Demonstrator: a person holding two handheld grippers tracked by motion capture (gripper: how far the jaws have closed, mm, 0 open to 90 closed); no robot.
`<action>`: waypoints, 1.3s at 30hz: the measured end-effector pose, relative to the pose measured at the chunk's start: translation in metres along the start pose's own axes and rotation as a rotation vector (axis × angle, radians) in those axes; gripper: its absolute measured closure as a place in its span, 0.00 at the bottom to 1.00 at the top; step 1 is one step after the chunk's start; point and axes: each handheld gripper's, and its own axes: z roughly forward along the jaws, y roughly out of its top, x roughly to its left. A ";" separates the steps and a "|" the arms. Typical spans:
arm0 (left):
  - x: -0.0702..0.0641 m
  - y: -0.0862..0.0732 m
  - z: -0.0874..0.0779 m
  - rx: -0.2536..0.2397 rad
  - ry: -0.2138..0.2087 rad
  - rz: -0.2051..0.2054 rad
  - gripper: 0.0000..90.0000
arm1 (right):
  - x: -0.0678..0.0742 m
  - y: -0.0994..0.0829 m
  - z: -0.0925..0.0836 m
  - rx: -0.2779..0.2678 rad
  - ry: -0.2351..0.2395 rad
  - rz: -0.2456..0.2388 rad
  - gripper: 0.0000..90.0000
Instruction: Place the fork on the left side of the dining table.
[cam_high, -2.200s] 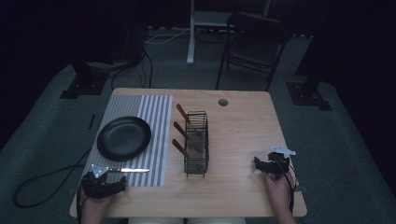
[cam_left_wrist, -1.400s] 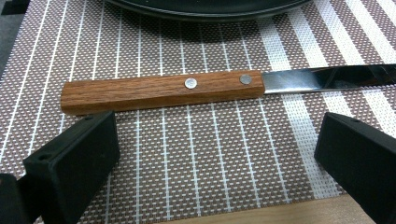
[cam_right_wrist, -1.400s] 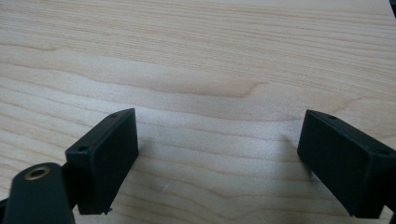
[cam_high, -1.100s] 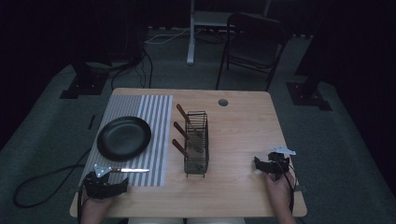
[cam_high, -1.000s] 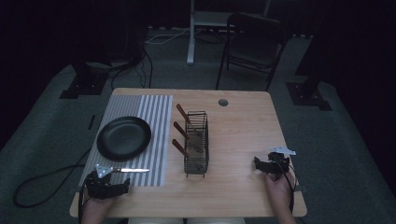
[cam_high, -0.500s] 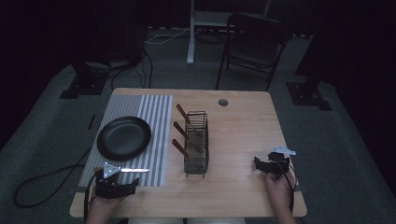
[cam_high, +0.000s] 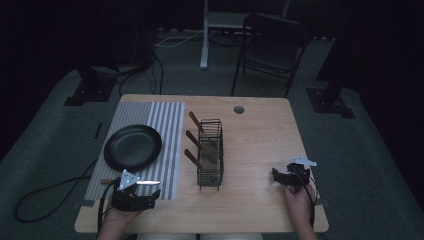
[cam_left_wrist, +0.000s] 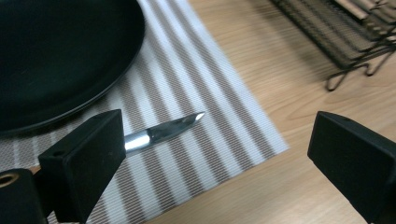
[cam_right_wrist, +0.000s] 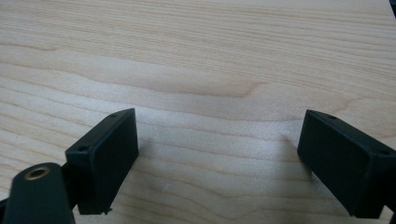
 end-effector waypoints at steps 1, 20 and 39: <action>-0.003 0.001 0.000 -0.002 -0.010 0.005 0.05 | 0.000 0.000 0.000 0.000 0.000 0.000 0.13; -0.035 0.030 -0.006 -0.061 -0.081 0.078 0.05 | 0.000 0.000 0.000 0.000 0.000 -0.001 0.13; -0.053 0.072 -0.003 -0.140 -0.170 0.081 0.05 | 0.000 0.000 0.000 -0.001 0.000 -0.002 0.13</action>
